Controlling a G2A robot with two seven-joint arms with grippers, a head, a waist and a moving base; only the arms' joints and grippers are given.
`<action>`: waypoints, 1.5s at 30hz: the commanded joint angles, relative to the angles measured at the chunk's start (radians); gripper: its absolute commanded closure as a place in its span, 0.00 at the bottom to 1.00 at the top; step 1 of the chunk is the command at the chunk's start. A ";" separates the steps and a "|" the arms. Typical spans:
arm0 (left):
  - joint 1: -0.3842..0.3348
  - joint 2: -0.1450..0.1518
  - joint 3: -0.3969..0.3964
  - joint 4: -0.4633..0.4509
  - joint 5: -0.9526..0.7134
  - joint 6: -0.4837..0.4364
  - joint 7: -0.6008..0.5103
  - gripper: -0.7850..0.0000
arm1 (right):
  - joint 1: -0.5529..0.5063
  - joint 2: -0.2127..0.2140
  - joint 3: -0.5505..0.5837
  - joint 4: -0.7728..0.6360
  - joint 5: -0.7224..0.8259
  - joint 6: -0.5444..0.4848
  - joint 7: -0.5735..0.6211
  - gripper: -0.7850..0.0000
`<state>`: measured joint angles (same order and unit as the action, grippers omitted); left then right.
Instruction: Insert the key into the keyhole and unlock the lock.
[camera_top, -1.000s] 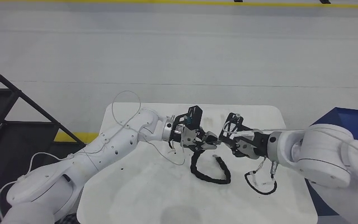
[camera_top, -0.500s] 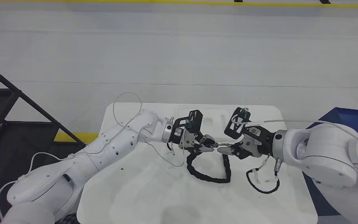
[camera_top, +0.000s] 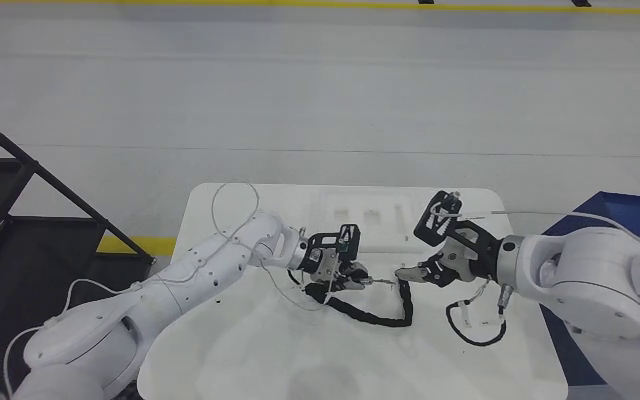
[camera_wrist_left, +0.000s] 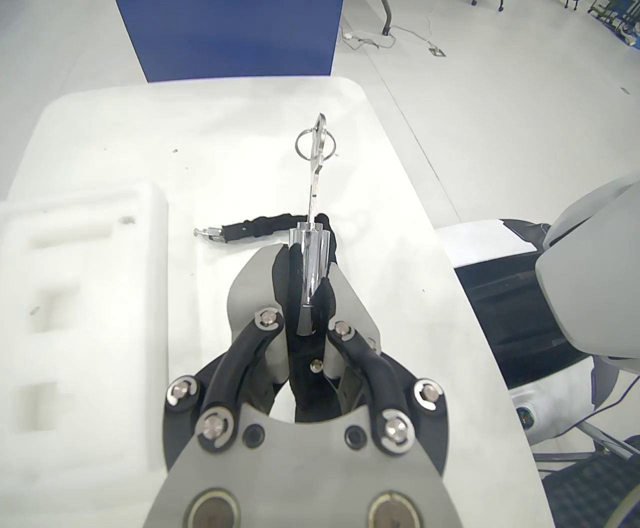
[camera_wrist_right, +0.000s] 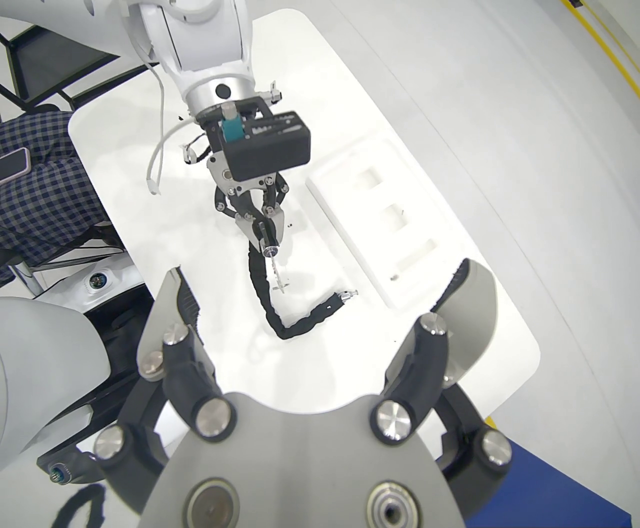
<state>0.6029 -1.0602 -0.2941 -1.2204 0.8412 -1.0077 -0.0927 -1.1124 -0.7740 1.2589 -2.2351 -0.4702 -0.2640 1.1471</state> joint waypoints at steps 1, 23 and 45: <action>0.014 -0.011 0.010 0.014 0.015 0.007 -0.013 1.00 | -0.008 0.001 0.005 0.001 -0.001 -0.002 -0.006 0.00; 0.047 -0.130 0.051 0.171 0.058 -0.005 0.021 0.00 | -0.053 0.001 0.008 0.028 -0.002 -0.038 -0.056 0.00; -0.202 0.027 -0.058 0.147 0.044 -0.005 0.268 0.00 | 0.144 -0.046 -0.147 0.445 0.061 -0.458 -0.334 0.00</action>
<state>0.4156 -1.0458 -0.3530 -1.0691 0.8910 -1.0123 0.1631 -0.9902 -0.8161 1.1209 -1.8163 -0.4102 -0.7061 0.8240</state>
